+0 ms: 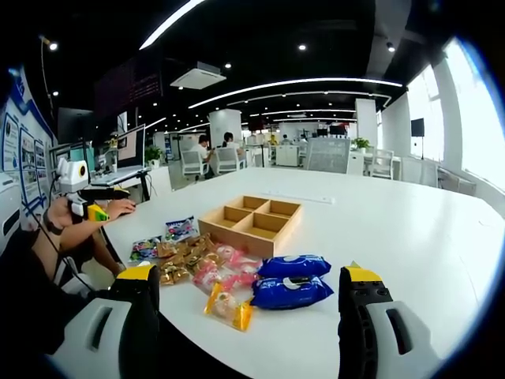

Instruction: Pick up the scattered marshmallows, QQ candies, Oreo cookies, and mixed nuts on the table and sort them into separate containers

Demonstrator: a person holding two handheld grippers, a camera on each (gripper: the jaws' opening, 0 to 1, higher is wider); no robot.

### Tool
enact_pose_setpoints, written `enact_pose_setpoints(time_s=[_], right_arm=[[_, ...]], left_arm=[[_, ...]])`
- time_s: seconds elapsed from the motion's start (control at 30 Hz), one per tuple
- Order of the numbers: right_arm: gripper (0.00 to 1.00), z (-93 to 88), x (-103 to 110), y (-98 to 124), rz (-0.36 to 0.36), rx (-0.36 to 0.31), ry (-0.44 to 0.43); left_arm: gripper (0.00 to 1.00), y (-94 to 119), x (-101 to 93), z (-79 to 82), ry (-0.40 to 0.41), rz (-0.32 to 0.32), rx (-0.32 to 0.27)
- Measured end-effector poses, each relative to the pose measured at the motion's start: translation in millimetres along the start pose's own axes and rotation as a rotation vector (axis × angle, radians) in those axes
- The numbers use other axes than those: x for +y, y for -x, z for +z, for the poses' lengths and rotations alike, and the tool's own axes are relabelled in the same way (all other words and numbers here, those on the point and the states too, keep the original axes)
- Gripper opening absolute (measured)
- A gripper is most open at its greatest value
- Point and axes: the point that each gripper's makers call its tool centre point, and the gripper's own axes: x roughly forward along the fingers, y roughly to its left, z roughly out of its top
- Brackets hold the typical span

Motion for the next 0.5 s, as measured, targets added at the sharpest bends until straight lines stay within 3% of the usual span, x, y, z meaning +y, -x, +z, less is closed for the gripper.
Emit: enact_pose_setpoints(time_s=[0.5], right_arm=[[0.90,2.0,5.2,3.2,-0.006,0.004,0.024]], left_arm=[[0.97,-2.0,3.2,-3.7,0.007,0.007,0.007]])
